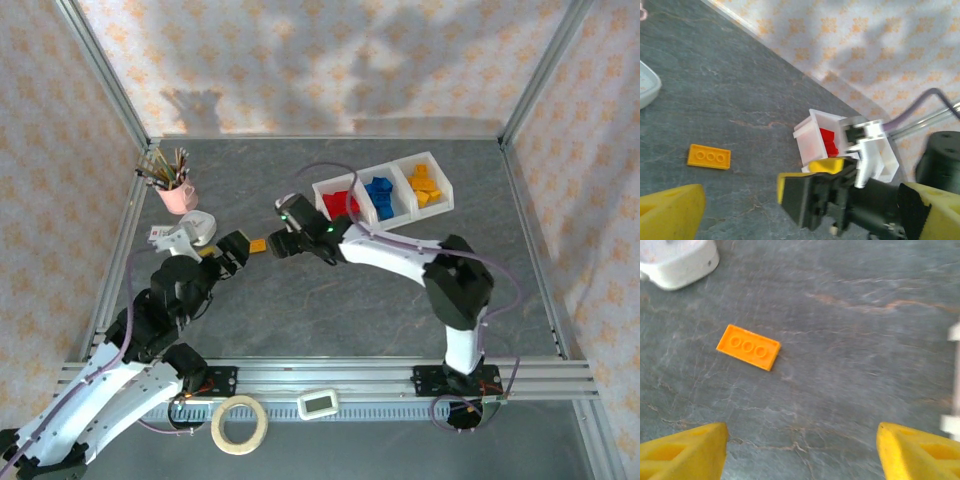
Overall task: Sort the legos into containers by color
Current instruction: Pick up the lego from the middle-left of the table.
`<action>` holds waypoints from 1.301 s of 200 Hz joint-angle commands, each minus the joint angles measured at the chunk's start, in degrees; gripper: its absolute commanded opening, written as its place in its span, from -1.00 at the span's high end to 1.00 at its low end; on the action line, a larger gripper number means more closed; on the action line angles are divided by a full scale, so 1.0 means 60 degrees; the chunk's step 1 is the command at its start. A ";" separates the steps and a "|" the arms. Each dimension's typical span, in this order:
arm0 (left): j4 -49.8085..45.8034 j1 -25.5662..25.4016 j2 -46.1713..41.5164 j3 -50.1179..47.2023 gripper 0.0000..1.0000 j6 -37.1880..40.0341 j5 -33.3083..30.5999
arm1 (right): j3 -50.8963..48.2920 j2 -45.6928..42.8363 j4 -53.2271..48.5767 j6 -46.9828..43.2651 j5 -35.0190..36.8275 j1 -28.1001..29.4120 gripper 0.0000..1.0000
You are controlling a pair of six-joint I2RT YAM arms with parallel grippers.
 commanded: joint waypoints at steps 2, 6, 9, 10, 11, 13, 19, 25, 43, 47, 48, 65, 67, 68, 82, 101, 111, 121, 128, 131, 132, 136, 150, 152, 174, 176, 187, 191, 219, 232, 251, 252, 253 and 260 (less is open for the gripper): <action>-0.0893 0.0063 -0.0202 -0.0093 -0.98 -0.0258 -0.0499 | 0.0692 0.0962 0.0293 -0.1009 -0.0410 0.0145 -0.57; -0.0938 0.0070 -0.0230 -0.0076 -0.98 -0.0273 -0.0514 | 0.0815 0.1129 0.0298 -0.1105 -0.0451 0.0163 -0.58; -0.0954 0.0064 -0.0245 -0.0067 -0.98 -0.0274 -0.0511 | 0.0912 0.1261 0.0292 -0.1179 -0.0456 0.0176 -0.59; -0.0956 0.0063 -0.0248 -0.0069 -0.98 -0.0274 -0.0507 | 0.0942 0.1308 0.0291 -0.1204 -0.0471 0.0178 -0.59; -0.0965 0.0063 -0.0250 -0.0062 -0.98 -0.0274 -0.0513 | 0.0972 0.1339 0.0284 -0.1217 -0.0485 0.0179 -0.59; -0.0989 0.0063 -0.0254 -0.0065 -0.98 -0.0267 -0.0532 | 0.1020 0.1428 0.0289 -0.1277 -0.0511 0.0176 -0.60; -0.1057 0.0063 -0.0273 -0.0045 -0.98 -0.0273 -0.0593 | 0.1216 0.1678 0.0249 -0.1445 -0.0564 0.0181 -0.61; -0.1104 0.0065 -0.0277 -0.0029 -0.98 -0.0274 -0.0626 | 0.1382 0.1895 0.0218 -0.1578 -0.0560 0.0194 -0.62; -0.1173 0.0078 -0.0277 -0.0016 -0.98 -0.0289 -0.0702 | 0.1883 0.2512 0.0107 -0.1760 -0.0268 0.0207 -0.66; -0.1184 0.0078 -0.0277 -0.0022 -0.98 -0.0300 -0.0727 | 0.2012 0.2689 0.0057 -0.1795 -0.0215 0.0208 -0.66; -0.1189 0.0078 -0.0279 -0.0024 -0.99 -0.0302 -0.0732 | 0.2041 0.2718 0.0049 -0.1805 -0.0196 0.0202 -0.66; -0.1246 0.0078 -0.0302 -0.0060 -0.98 -0.0360 -0.0919 | 0.2558 0.3255 -0.0048 -0.1944 0.0147 0.0259 -0.68; -0.1250 0.0074 -0.0308 -0.0057 -0.98 -0.0373 -0.0934 | 0.2618 0.3320 -0.0057 -0.1957 0.0196 0.0262 -0.68; -0.1251 0.0076 -0.0316 -0.0071 -0.98 -0.0375 -0.0938 | 0.2652 0.3348 -0.0052 -0.1960 0.0207 0.0265 -0.68; -0.1199 0.0079 -0.0365 -0.0133 -0.98 -0.0392 -0.0995 | 0.3002 0.3730 -0.0113 -0.2038 0.0212 0.0265 -0.71; -0.1194 0.0070 -0.0410 -0.0162 -0.98 -0.0395 -0.1050 | 0.3710 0.4337 -0.0366 -0.2174 0.0103 0.0278 -0.70; -0.1219 0.0077 -0.0393 -0.0178 -0.98 -0.0408 -0.1082 | 0.4197 0.4678 -0.0583 -0.2189 0.0223 0.0283 -0.67; -0.1236 0.0077 -0.0381 -0.0172 -0.98 -0.0406 -0.1112 | 0.4568 0.4958 -0.0646 -0.2196 0.0287 0.0279 -0.65; -0.1236 0.0078 -0.0362 -0.0168 -0.98 -0.0405 -0.1134 | 0.4795 0.5112 -0.0686 -0.2211 0.0287 0.0275 -0.62; -0.1215 0.0078 -0.0358 -0.0165 -0.98 -0.0399 -0.1137 | 0.4924 0.5190 -0.0701 -0.2236 0.0279 0.0280 -0.60; -0.1211 0.0078 -0.0356 -0.0162 -0.98 -0.0403 -0.1143 | 0.4955 0.5206 -0.0710 -0.2231 0.0278 0.0281 -0.60; -0.1221 0.0078 -0.0362 -0.0160 -0.98 -0.0406 -0.1148 | 0.5070 0.5300 -0.0734 -0.2228 0.0255 0.0282 -0.57; -0.1154 0.0078 -0.0366 -0.0175 -0.98 -0.0393 -0.1163 | 0.5609 0.5640 -0.0882 -0.2251 0.0178 0.0275 -0.43; -0.1161 0.0078 -0.0361 -0.0192 -0.98 -0.0392 -0.1163 | 0.5680 0.5693 -0.0921 -0.2254 0.0142 0.0281 -0.42; -0.1076 0.0077 -0.0331 -0.0233 -0.98 -0.0392 -0.1123 | 0.6204 0.6076 -0.1228 -0.2270 -0.0108 0.0280 -0.23; -0.1076 0.0078 -0.0330 -0.0236 -0.98 -0.0392 -0.1120 | 0.6210 0.6091 -0.1250 -0.2270 -0.0127 0.0275 -0.21; -0.1083 0.0078 -0.0321 -0.0225 -0.98 -0.0377 -0.1127 | 0.6209 0.6094 -0.1326 -0.2293 -0.0321 0.0279 -0.09; -0.1076 0.0089 -0.0321 -0.0218 -0.98 -0.0377 -0.1121 | 0.6186 0.6075 -0.1334 -0.2297 -0.0365 0.0281 -0.05; -0.0992 0.0088 -0.0338 -0.0233 -0.98 -0.0348 -0.1131 | 0.6024 0.5801 -0.1416 -0.2191 -0.0461 0.0283 0.28; -0.0905 0.0092 -0.0322 -0.0250 -0.98 -0.0340 -0.1087 | 0.5910 0.5517 -0.1380 -0.2086 -0.0436 0.0270 0.38; -0.0783 0.0094 -0.0253 -0.0219 -0.98 -0.0322 -0.0975 | 0.5757 0.4894 -0.1408 -0.1920 -0.0376 0.0242 0.48; -0.0768 0.0086 -0.0245 -0.0218 -0.98 -0.0320 -0.0967 | 0.5745 0.4853 -0.1408 -0.1912 -0.0380 0.0241 0.48; -0.0761 0.0082 -0.0241 -0.0210 -0.98 -0.0319 -0.0962 | 0.5739 0.4832 -0.1408 -0.1907 -0.0381 0.0232 0.47; -0.0677 0.0092 -0.0188 -0.0189 -0.98 -0.0291 -0.0864 | 0.5583 0.4529 -0.1400 -0.1840 -0.0408 0.0185 0.48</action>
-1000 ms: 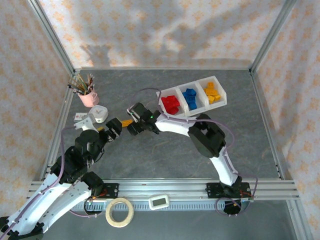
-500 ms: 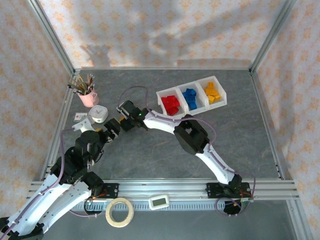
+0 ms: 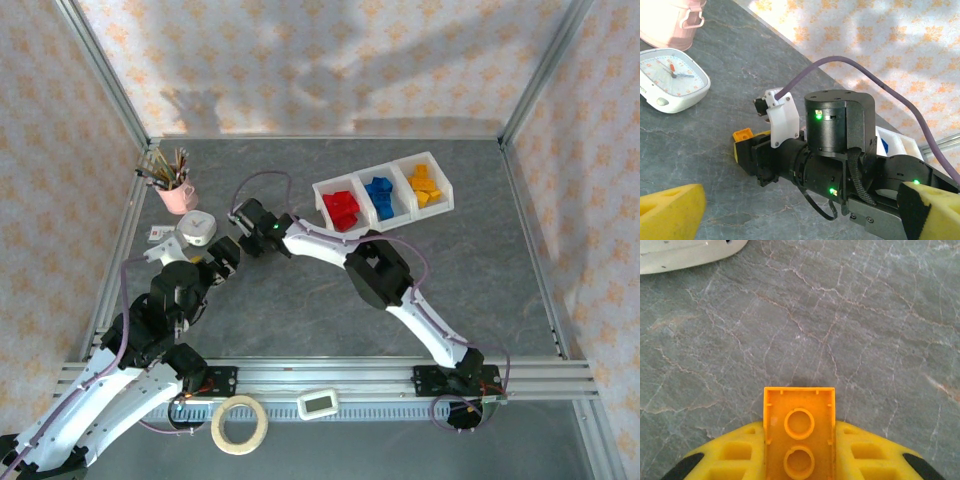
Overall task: Sort the legos into containers by color
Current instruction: Pick up the lego from the middle-left of the table, then place the lego in the container.
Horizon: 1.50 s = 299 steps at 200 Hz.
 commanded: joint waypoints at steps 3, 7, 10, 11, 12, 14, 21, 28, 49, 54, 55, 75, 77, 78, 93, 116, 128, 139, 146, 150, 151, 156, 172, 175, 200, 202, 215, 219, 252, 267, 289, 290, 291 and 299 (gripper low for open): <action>0.0337 0.0089 0.0142 -0.0069 -0.98 0.0081 0.0120 | -0.0428 -0.1182 -0.0460 0.0300 0.0044 -0.0120 0.48; 0.0408 0.0089 0.0168 -0.0063 -0.98 0.0105 0.0185 | -0.0580 -0.1391 -0.0430 0.0381 0.0071 -0.0184 0.48; 0.0468 0.0089 0.0208 -0.0071 -0.98 0.0111 0.0218 | -0.0682 -0.1547 -0.0405 0.0436 0.0112 -0.0226 0.48; 0.0477 0.0081 0.0214 -0.0073 -0.98 0.0119 0.0225 | -0.0720 -0.1574 -0.0398 0.0464 0.0116 -0.0236 0.48; 0.0496 0.0085 0.0224 -0.0059 -0.98 0.0123 0.0257 | -0.0761 -0.1646 -0.0402 0.0478 0.0118 -0.0256 0.48; 0.0548 0.0088 0.0250 -0.0060 -0.98 0.0126 0.0307 | -0.0835 -0.1769 -0.0383 0.0529 0.0134 -0.0289 0.48; 0.0705 0.0089 0.0353 -0.0048 -0.98 0.0162 0.0427 | -0.1110 -0.2164 -0.0361 0.0720 0.0140 -0.0438 0.49; 0.0898 0.0081 0.0464 -0.0046 -0.98 0.0210 0.0588 | -0.1467 -0.2594 -0.0276 0.0957 0.0129 -0.0629 0.49; 0.1670 0.0088 0.0947 -0.0075 -0.98 0.0419 0.1154 | -0.2848 -0.4097 0.0140 0.1618 0.0387 -0.1299 0.49; 0.1872 0.0081 0.1084 -0.0076 -0.98 0.0480 0.1303 | -0.3184 -0.4448 0.0198 0.1755 0.0521 -0.1495 0.49; 0.1912 0.0085 0.1113 -0.0075 -0.98 0.0494 0.1316 | -0.3252 -0.4519 0.0204 0.1783 0.0547 -0.1537 0.48; 0.2677 0.0088 0.1793 -0.0031 -0.98 0.0800 0.1829 | -0.4385 -0.5764 0.0252 0.2277 0.1315 -0.2432 0.48; 0.2748 0.0088 0.1869 -0.0024 -0.98 0.0830 0.1868 | -0.4484 -0.5849 0.0253 0.2341 0.1385 -0.2532 0.48; 0.2789 0.0089 0.1894 -0.0027 -0.98 0.0844 0.1892 | -0.4540 -0.5915 0.0238 0.2376 0.1419 -0.2598 0.48; 0.3365 0.0108 0.2371 0.0035 -0.98 0.0966 0.2100 | -0.5206 -0.6608 0.0169 0.2850 0.1636 -0.3645 0.48; 0.4162 0.0105 0.3105 0.0211 -0.98 0.1147 0.2473 | -0.5802 -0.7156 0.0171 0.3125 0.2006 -0.5279 0.47; 0.4527 0.0103 0.3467 0.0272 -0.98 0.1196 0.2622 | -0.5866 -0.7078 0.0232 0.3165 0.2092 -0.6039 0.47; 0.4801 0.0109 0.3779 0.0327 -0.98 0.1245 0.2774 | -0.5710 -0.6779 0.0177 0.3145 0.2137 -0.6597 0.47; 0.4962 0.0114 0.3963 0.0366 -0.98 0.1280 0.2868 | -0.5611 -0.6537 0.0192 0.3136 0.2234 -0.6852 0.48; 0.5022 0.0118 0.4052 0.0402 -0.98 0.1297 0.2893 | -0.5548 -0.6407 0.0203 0.3103 0.2253 -0.6988 0.48; 0.5047 0.0118 0.4077 0.0413 -0.98 0.1298 0.2902 | -0.5533 -0.6362 0.0206 0.3087 0.2263 -0.7023 0.48; 0.5112 0.0118 0.4181 0.0432 -0.98 0.1306 0.2919 | -0.5424 -0.6181 0.0205 0.3052 0.2304 -0.7141 0.48; 0.5307 0.0122 0.4448 0.0458 -0.98 0.1342 0.2926 | -0.5062 -0.5618 0.0287 0.2916 0.2455 -0.7440 0.46; 0.5334 0.0122 0.4485 0.0464 -0.98 0.1342 0.2915 | -0.4989 -0.5503 0.0309 0.2888 0.2476 -0.7483 0.45; 0.5452 0.0159 0.4694 0.0435 -0.98 0.1390 0.2822 | -0.3990 -0.4452 -0.0033 0.2814 0.2510 -0.7730 0.34; 0.5460 0.0172 0.4700 0.0426 -0.98 0.1387 0.2812 | -0.3928 -0.4397 -0.0049 0.2804 0.2497 -0.7743 0.29; 0.5453 0.0240 0.4706 0.0410 -0.98 0.1412 0.2720 | -0.3624 -0.4180 -0.0079 0.2708 0.2586 -0.7774 -0.04; 0.5455 0.0260 0.4704 0.0389 -0.98 0.1428 0.2676 | -0.3581 -0.4179 -0.0084 0.2684 0.2581 -0.7762 -0.10; 0.5262 0.0591 0.4497 0.0224 -0.98 0.1683 0.1813 | -0.4300 -0.5319 0.0173 0.3007 0.2651 -0.7762 -0.65; 0.4835 0.1069 0.4310 0.0134 -0.98 0.2002 0.0782 | -0.5780 -0.6536 0.0797 0.3278 0.3111 -0.7761 -0.95; 0.4827 0.2093 0.3875 -0.0391 -0.98 0.2605 -0.1100 | -0.8856 -0.8795 0.2640 0.3392 0.4578 -0.7761 -1.00; 0.4876 0.2153 0.3849 -0.0409 -0.98 0.2743 -0.1159 | -0.9003 -0.8897 0.2729 0.3385 0.4664 -0.7761 -1.00; 0.4922 0.2205 0.3829 -0.0469 -0.98 0.2812 -0.1226 | -0.9143 -0.8999 0.2824 0.3381 0.4750 -0.7769 -1.00; 0.5413 0.2594 0.3703 -0.0891 -0.98 0.3411 -0.1731 | -1.0250 -0.9722 0.3589 0.3300 0.5416 -0.7789 -1.00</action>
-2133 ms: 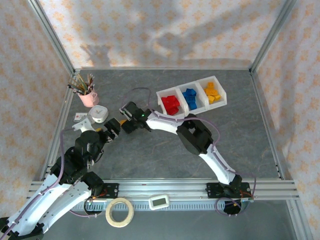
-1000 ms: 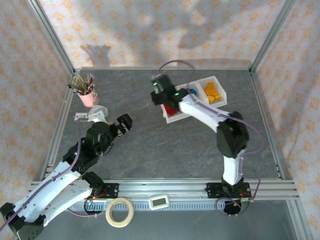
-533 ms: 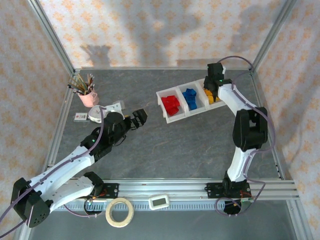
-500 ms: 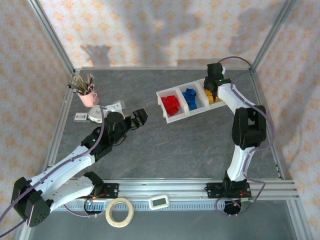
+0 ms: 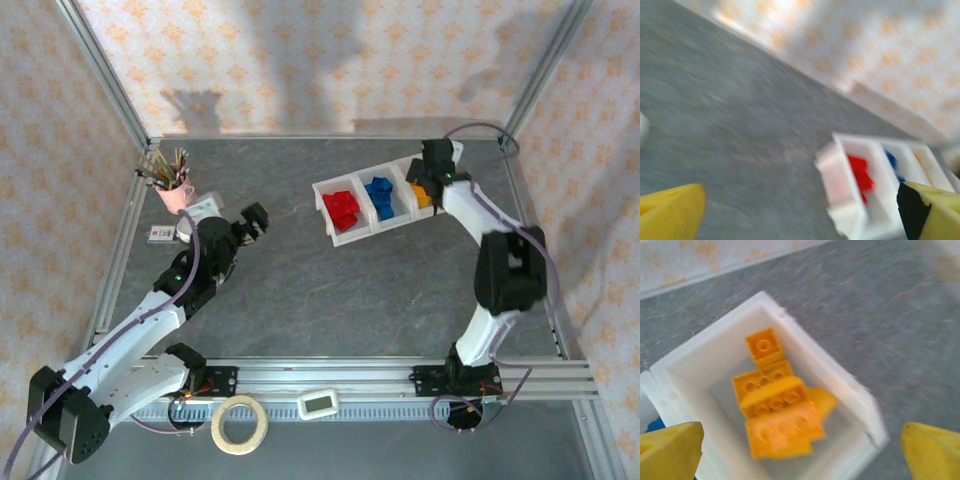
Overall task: Sort the legos into containers by color
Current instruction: Reset both arms
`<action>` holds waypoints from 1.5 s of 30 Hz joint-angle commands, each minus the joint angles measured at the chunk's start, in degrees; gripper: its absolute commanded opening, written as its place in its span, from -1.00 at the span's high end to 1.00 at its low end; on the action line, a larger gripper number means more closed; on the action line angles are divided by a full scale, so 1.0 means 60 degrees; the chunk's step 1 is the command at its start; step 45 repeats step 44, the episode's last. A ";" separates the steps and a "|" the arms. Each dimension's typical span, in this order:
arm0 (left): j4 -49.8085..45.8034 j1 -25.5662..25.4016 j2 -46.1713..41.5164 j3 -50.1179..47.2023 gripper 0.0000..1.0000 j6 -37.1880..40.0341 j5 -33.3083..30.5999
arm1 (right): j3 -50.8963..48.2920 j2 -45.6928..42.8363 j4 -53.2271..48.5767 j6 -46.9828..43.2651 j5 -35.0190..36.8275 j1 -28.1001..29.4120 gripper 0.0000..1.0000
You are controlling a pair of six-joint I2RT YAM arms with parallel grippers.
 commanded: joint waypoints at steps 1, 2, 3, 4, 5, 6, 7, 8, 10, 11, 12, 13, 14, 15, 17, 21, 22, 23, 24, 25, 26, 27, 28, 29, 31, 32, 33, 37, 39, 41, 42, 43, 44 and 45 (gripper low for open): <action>0.0508 0.0977 -0.0477 -0.0864 -0.98 0.1432 -0.2526 | -0.2550 -0.2168 0.2152 0.0162 0.2280 -0.0067 -1.00; 0.0980 0.1294 -0.0544 -0.1218 -0.98 0.1906 -0.2955 | -0.3433 -0.2689 0.2986 -0.0022 0.2691 -0.0082 -1.00; 0.1350 0.1559 -0.0549 -0.1555 -0.98 0.2289 -0.3363 | -0.4285 -0.3077 0.3802 -0.0258 0.3031 -0.0123 -1.00; 0.1812 0.1798 -0.0523 -0.1845 -0.98 0.2646 -0.3633 | -0.4933 -0.3271 0.4460 -0.0500 0.3242 -0.0140 -1.00; 0.2496 0.2052 -0.0467 -0.2265 -0.98 0.3147 -0.3683 | -0.5542 -0.3404 0.5063 -0.0657 0.3464 -0.0163 -1.00; 0.3439 0.2245 -0.0406 -0.2741 -0.98 0.3652 -0.3604 | -0.6163 -0.3458 0.5766 -0.0756 0.3562 -0.0172 -1.00; 0.4173 0.2394 -0.0275 -0.3191 -0.98 0.3984 -0.3513 | -0.6703 -0.3476 0.6551 -0.0881 0.3460 -0.0185 -1.00; 0.5206 0.2547 -0.0096 -0.3654 -0.98 0.4360 -0.3197 | -0.7322 -0.3471 0.7348 -0.1003 0.3090 -0.0213 -1.00; 0.6836 0.2763 0.0378 -0.4339 -0.98 0.4807 -0.2646 | -0.8215 -0.3312 0.8884 -0.1122 0.2515 -0.0215 -1.00; 0.7741 0.2887 0.0753 -0.4674 -0.98 0.5010 -0.2367 | -0.8644 -0.3099 0.9772 -0.1089 0.2296 -0.0273 -1.00; 0.8371 0.2983 0.1094 -0.4866 -0.99 0.5228 -0.2050 | -0.8824 -0.2931 1.0414 -0.1232 0.1914 -0.0359 -1.00; 0.8965 0.3065 0.1445 -0.4980 -0.99 0.5409 -0.1807 | -0.8653 -0.2975 1.0144 -0.1318 0.1514 -0.0374 -1.00; 0.9695 0.3147 0.1819 -0.5145 -0.99 0.5649 -0.1535 | -0.8798 -0.2901 1.0867 -0.1640 0.1166 -0.0384 -1.00; 1.0439 0.3203 0.2293 -0.5273 -0.99 0.5850 -0.1289 | -0.9058 -0.2771 1.1757 -0.1822 0.0839 -0.0465 -1.00; 1.0894 0.3249 0.2764 -0.5143 -0.99 0.6153 -0.0591 | -0.8808 -0.2597 1.1460 -0.1385 -0.0243 -0.0944 -1.00; 1.2416 0.3342 0.3948 -0.4969 -0.99 0.6626 0.0211 | -1.0122 -0.1569 1.4946 -0.1731 -0.1418 -0.1006 -1.00; 1.2124 0.3444 0.4046 -0.4770 -0.99 0.6578 0.0500 | -1.0025 -0.1519 1.4758 -0.1740 -0.1374 -0.1006 -1.00; 1.1546 0.3468 0.4106 -0.4460 -0.99 0.6572 0.0765 | -0.9738 -0.1757 1.3758 -0.1746 -0.1380 -0.0992 -0.99; 1.1187 0.3468 0.4271 -0.4160 -0.99 0.6550 0.0851 | -0.9794 -0.1712 1.4102 -0.1751 -0.1379 -0.0991 -0.99; 1.1190 0.3474 0.4469 -0.4017 -0.99 0.6497 0.0892 | -0.9893 -0.1585 1.4444 -0.1779 -0.1358 -0.0975 -0.99; 1.1619 0.3472 0.4718 -0.4048 -0.99 0.6448 0.1141 | -0.9849 -0.1713 1.4067 -0.1777 -0.1322 -0.0949 -0.99; 1.2351 0.3472 0.5193 -0.4169 -0.99 0.6588 0.1226 | -0.9820 -0.1760 1.4015 -0.1781 -0.1355 -0.0947 -0.99; 1.2852 0.3493 0.5487 -0.4302 -0.99 0.6525 0.1123 | -0.9843 -0.1699 1.4161 -0.1813 -0.1403 -0.0946 -0.99; 1.3387 0.3566 0.5758 -0.4477 -0.99 0.6311 0.0931 | -0.9780 -0.1742 1.3957 -0.1879 -0.1543 -0.0947 -0.99; 1.4185 0.3737 0.6218 -0.4586 -0.99 0.6251 0.1024 | -0.9778 -0.1716 1.3999 -0.1914 -0.1657 -0.0947 -0.99; 1.3109 0.3772 0.5961 -0.4345 -0.99 0.6136 0.1076 | -0.9764 -0.1732 1.3944 -0.1916 -0.1648 -0.0940 -0.99; 1.2404 0.3818 0.5861 -0.4033 -1.00 0.5987 0.1001 | -0.9770 -0.1707 1.3979 -0.1909 -0.1654 -0.0945 -0.99; 1.2960 0.3931 0.5962 -0.4221 -0.99 0.5766 0.0632 | -0.9756 -0.1710 1.3939 -0.1922 -0.1657 -0.0946 -0.99; 1.3300 0.3935 0.6047 -0.4313 -0.99 0.5799 0.0573 | -0.9607 -0.1633 1.3788 -0.1917 -0.1761 -0.0971 -1.00; 1.3084 0.3935 0.5996 -0.4251 -0.99 0.5774 0.0587 | -0.9665 -0.1659 1.3808 -0.1918 -0.1815 -0.0982 -1.00; 1.3112 0.3935 0.5991 -0.4256 -0.99 0.5793 0.0645 | -0.9672 -0.1667 1.3864 -0.1912 -0.1807 -0.0990 -1.00; 1.3161 0.3922 0.6038 -0.4245 -0.99 0.5875 0.0748 | -0.9722 -0.1708 1.3899 -0.1917 -0.1817 -0.0991 -1.00; 1.3049 0.3921 0.6030 -0.4210 -0.99 0.5919 0.0908 | -0.9753 -0.1727 1.3945 -0.1923 -0.1817 -0.0989 -1.00; 1.3049 0.3921 0.6030 -0.4210 -0.99 0.5919 0.0908 | -0.9753 -0.1727 1.3945 -0.1923 -0.1817 -0.0989 -1.00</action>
